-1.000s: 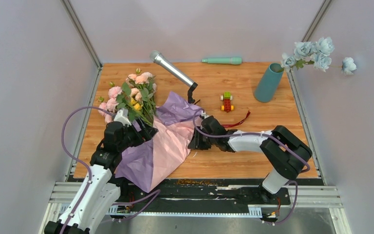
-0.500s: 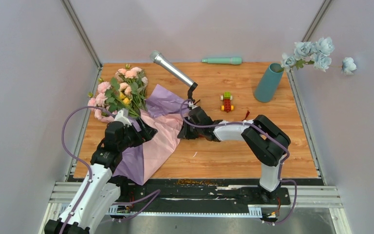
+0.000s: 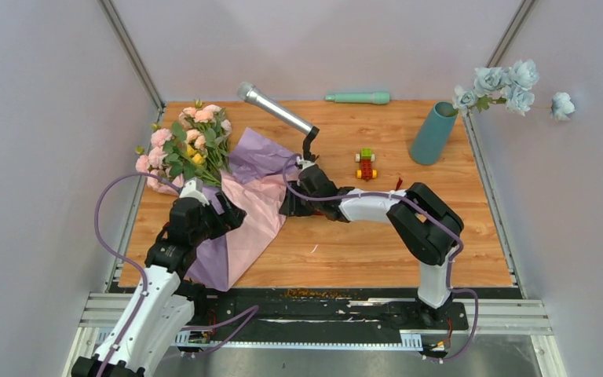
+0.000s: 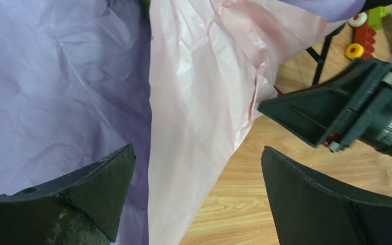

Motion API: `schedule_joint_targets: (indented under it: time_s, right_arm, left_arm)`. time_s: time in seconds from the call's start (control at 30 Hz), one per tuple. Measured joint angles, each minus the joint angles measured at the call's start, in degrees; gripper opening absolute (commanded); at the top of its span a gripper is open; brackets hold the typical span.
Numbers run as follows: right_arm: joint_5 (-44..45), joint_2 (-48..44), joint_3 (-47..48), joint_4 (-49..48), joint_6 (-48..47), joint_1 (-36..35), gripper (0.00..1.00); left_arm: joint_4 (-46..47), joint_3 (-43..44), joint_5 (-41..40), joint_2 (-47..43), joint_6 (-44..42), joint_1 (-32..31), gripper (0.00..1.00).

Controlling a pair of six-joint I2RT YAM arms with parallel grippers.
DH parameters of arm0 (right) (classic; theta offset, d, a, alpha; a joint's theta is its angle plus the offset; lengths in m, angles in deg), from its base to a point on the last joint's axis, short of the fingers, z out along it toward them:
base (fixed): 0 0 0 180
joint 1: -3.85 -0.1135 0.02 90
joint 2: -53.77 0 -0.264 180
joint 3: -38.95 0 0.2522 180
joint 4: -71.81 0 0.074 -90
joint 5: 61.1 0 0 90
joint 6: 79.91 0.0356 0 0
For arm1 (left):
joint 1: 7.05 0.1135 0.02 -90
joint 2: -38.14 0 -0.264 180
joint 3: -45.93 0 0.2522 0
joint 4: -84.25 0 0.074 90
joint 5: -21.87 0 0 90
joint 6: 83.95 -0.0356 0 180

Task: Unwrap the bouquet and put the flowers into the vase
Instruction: Unfold the wrapping paper at the center of the board.

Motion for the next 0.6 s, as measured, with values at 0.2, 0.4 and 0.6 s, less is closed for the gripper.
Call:
schedule_joint_targets:
  time_s: [0.2,0.4,0.6]
  right_arm:
    - [1.86,-8.24,-3.67,1.49,-2.97,-0.07,0.54]
    - [3.41,-19.89,-9.25,2.01,-5.57,-0.07,0.61]
    - [5.44,-29.4,-13.6,5.25,-8.04,0.04,0.62]
  left_arm:
    - [0.26,0.0,-2.84,1.81,-0.31,0.07,1.0]
    - [3.98,-0.02,-3.32,7.21,-0.59,0.52,0.91]
    - [10.43,-0.2,-1.9,9.99,-1.81,0.83,0.59]
